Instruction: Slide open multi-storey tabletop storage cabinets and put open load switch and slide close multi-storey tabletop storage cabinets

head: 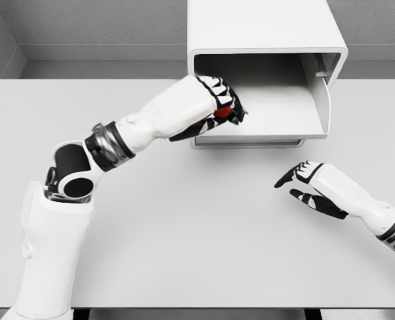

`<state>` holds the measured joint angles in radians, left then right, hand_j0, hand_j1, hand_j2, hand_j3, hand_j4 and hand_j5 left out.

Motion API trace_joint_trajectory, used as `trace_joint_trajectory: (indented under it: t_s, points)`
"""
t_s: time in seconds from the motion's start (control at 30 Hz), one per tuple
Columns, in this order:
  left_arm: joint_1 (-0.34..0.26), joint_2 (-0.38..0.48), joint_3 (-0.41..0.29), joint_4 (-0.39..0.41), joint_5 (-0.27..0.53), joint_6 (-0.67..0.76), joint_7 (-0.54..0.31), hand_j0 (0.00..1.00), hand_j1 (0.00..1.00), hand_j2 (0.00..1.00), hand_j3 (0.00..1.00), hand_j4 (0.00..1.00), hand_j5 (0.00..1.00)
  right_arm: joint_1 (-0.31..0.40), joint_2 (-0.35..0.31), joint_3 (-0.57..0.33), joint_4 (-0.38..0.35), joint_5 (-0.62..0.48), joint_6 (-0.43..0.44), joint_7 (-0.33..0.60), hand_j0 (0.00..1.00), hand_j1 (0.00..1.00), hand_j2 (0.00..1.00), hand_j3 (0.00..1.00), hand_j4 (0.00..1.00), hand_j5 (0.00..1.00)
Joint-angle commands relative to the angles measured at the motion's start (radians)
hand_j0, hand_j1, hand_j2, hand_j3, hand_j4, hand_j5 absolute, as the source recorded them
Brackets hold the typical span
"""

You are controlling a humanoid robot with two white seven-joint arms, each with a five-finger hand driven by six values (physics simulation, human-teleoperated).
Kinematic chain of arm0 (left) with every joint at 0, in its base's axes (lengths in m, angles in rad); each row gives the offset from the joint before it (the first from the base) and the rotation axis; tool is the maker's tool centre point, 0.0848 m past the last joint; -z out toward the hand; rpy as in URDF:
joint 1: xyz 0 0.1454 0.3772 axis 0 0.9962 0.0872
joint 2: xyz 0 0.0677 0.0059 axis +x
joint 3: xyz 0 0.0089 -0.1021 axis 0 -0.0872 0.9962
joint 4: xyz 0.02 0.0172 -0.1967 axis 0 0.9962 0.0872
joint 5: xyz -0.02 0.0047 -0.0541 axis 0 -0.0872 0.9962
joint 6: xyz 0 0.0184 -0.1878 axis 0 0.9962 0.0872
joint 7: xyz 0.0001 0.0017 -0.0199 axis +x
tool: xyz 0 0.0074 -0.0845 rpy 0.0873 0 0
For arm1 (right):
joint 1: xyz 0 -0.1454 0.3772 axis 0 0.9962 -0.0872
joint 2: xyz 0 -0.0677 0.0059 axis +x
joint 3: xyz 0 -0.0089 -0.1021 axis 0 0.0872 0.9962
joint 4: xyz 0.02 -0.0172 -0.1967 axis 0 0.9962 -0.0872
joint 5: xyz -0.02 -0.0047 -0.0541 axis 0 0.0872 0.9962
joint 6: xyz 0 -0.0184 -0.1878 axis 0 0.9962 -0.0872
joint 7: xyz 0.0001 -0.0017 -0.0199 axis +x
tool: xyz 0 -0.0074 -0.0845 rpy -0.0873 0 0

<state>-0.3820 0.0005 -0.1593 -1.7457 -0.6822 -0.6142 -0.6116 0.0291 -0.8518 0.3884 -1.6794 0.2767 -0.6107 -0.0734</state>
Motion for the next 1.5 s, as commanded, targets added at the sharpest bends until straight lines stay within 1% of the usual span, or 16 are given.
trace_joint_trajectory:
  t_s: [0.0, 0.17, 0.4, 0.47, 0.6, 0.67, 0.73, 0.8, 0.87, 0.9, 0.93, 1.03, 1.33, 1.4, 1.43, 1.47]
  points:
    - [0.0, -0.001, -0.014, 0.011, -0.005, 0.003, 0.001, 0.46, 0.46, 0.46, 0.46, 0.46, 0.46, 0.002, -0.001, 0.0, -0.014, -0.002, 0.0, 0.0, 0.57, 0.57, 0.57, 0.57, 0.57, 0.57]
    - [-0.012, -0.001, -0.023, 0.012, -0.017, 0.003, 0.001, 0.47, 0.47, 0.47, 0.47, 0.47, 0.47, 0.002, -0.001, 0.0, -0.016, -0.001, 0.0, 0.0, 0.57, 0.57, 0.57, 0.57, 0.57, 0.57]
    - [-0.061, -0.001, -0.031, 0.015, -0.039, 0.003, 0.001, 0.48, 0.48, 0.48, 0.48, 0.48, 0.48, 0.008, -0.001, -0.002, 0.0, -0.001, 0.0, -0.002, 0.58, 0.58, 0.58, 0.58, 0.58, 0.58]
    - [-0.078, -0.001, -0.031, 0.044, -0.046, 0.003, 0.001, 0.48, 0.48, 0.48, 0.48, 0.48, 0.48, 0.009, 0.002, -0.002, 0.0, -0.001, 0.0, -0.003, 0.58, 0.58, 0.58, 0.58, 0.58, 0.58]
    - [-0.095, -0.001, -0.06, 0.072, -0.048, 0.003, 0.001, 0.48, 0.48, 0.48, 0.48, 0.48, 0.48, 0.011, 0.002, -0.002, -0.002, -0.001, 0.0, -0.003, 0.58, 0.58, 0.58, 0.58, 0.58, 0.58]
    - [-0.106, -0.001, -0.062, 0.087, -0.048, 0.003, 0.001, 0.48, 0.48, 0.48, 0.48, 0.48, 0.48, 0.012, 0.002, -0.002, -0.002, -0.001, 0.0, -0.003, 0.58, 0.58, 0.58, 0.58, 0.58, 0.58]
    - [-0.109, -0.001, -0.069, 0.094, -0.048, 0.003, 0.001, 0.48, 0.48, 0.48, 0.48, 0.48, 0.48, 0.014, 0.002, -0.002, -0.003, -0.001, 0.0, -0.003, 0.58, 0.58, 0.58, 0.58, 0.58, 0.58]
    - [-0.115, -0.001, -0.072, 0.1, -0.076, 0.003, 0.001, 0.48, 0.48, 0.48, 0.48, 0.48, 0.48, 0.014, 0.002, -0.002, -0.003, -0.001, 0.0, -0.003, 0.58, 0.58, 0.58, 0.58, 0.58, 0.58]
    - [-0.12, -0.001, -0.075, 0.106, -0.08, 0.003, 0.001, 0.48, 0.48, 0.48, 0.48, 0.48, 0.48, 0.014, 0.002, -0.002, -0.003, -0.002, 0.0, -0.003, 0.58, 0.58, 0.58, 0.58, 0.58, 0.58]
    - [-0.133, -0.001, -0.077, 0.118, -0.083, 0.003, 0.001, 0.48, 0.48, 0.48, 0.48, 0.48, 0.48, 0.014, 0.002, -0.002, -0.005, -0.002, 0.0, -0.003, 0.58, 0.58, 0.58, 0.58, 0.58, 0.58]
    - [-0.137, -0.001, -0.092, 0.121, -0.083, 0.003, 0.001, 0.48, 0.48, 0.48, 0.48, 0.48, 0.48, 0.017, 0.002, -0.002, -0.005, -0.002, 0.0, -0.003, 0.58, 0.58, 0.58, 0.58, 0.58, 0.58]
    - [-0.155, -0.001, -0.103, 0.127, -0.083, 0.003, 0.001, 0.49, 0.49, 0.49, 0.49, 0.49, 0.49, 0.018, 0.002, -0.002, -0.006, -0.001, 0.0, -0.003, 0.59, 0.59, 0.59, 0.59, 0.59, 0.59]
    - [-0.169, -0.001, -0.117, 0.143, -0.083, 0.003, 0.001, 0.5, 0.5, 0.5, 0.5, 0.5, 0.5, 0.02, 0.002, -0.002, -0.011, -0.002, 0.0, -0.003, 0.59, 0.59, 0.59, 0.59, 0.59, 0.59]
    - [-0.17, -0.001, -0.12, 0.146, -0.083, 0.003, 0.001, 0.53, 0.53, 0.53, 0.53, 0.53, 0.53, 0.02, 0.002, -0.002, -0.008, -0.001, 0.0, -0.003, 0.59, 0.59, 0.59, 0.59, 0.59, 0.59]
    - [-0.17, -0.001, -0.121, 0.147, -0.083, 0.003, 0.001, 0.58, 0.58, 0.58, 0.58, 0.58, 0.58, 0.02, 0.003, -0.002, -0.01, -0.001, 0.0, -0.003, 0.59, 0.59, 0.59, 0.59, 0.59, 0.59]
    - [-0.17, -0.001, -0.121, 0.149, -0.083, 0.003, 0.001, 0.66, 0.66, 0.66, 0.66, 0.66, 0.66, 0.02, 0.002, -0.002, -0.01, -0.002, 0.0, -0.003, 0.59, 0.59, 0.59, 0.59, 0.59, 0.59]
